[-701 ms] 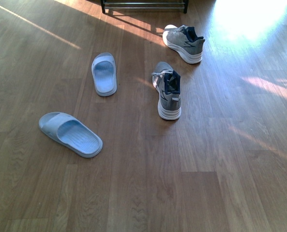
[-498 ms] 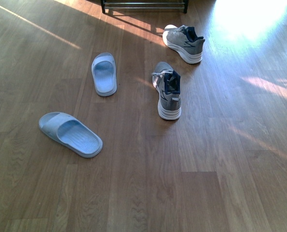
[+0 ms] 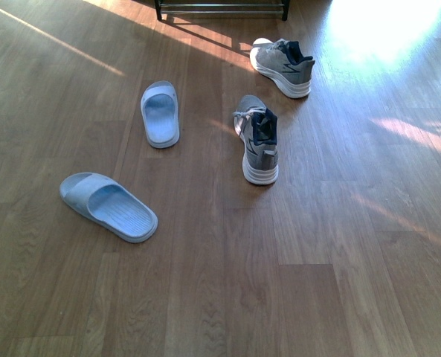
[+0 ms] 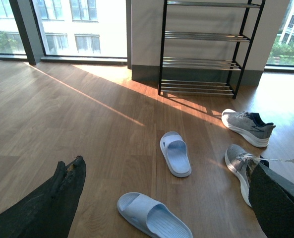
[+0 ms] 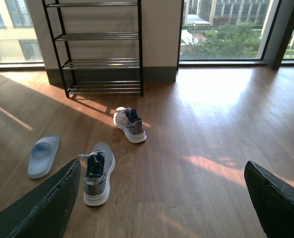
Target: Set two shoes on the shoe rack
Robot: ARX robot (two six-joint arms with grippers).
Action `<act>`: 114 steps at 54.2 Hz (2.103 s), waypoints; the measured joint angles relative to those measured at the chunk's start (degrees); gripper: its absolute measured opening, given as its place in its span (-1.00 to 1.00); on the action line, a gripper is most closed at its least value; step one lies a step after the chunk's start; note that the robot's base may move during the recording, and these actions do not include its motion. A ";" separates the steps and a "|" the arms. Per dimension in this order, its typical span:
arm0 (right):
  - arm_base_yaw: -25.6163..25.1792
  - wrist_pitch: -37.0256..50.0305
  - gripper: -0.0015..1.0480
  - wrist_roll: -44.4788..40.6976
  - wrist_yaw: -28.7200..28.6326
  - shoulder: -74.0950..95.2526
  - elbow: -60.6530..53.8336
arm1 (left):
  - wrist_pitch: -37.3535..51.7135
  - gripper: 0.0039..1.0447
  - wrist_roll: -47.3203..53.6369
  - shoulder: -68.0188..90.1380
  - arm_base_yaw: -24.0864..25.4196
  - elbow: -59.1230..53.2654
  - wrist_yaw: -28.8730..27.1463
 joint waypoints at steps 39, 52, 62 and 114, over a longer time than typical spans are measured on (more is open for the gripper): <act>0.00 0.00 0.82 0.00 0.00 0.02 0.00 | 0.00 0.83 0.00 0.00 0.00 0.00 0.00; 0.00 0.00 0.82 0.00 0.00 0.00 0.00 | 0.00 0.83 0.00 0.00 0.00 0.00 0.00; 0.00 0.00 0.82 0.00 0.02 0.00 0.00 | 0.00 0.83 0.00 0.00 0.00 0.00 0.00; 0.02 0.00 0.82 0.00 0.02 0.02 0.00 | 0.00 0.83 0.00 0.00 0.00 0.00 0.00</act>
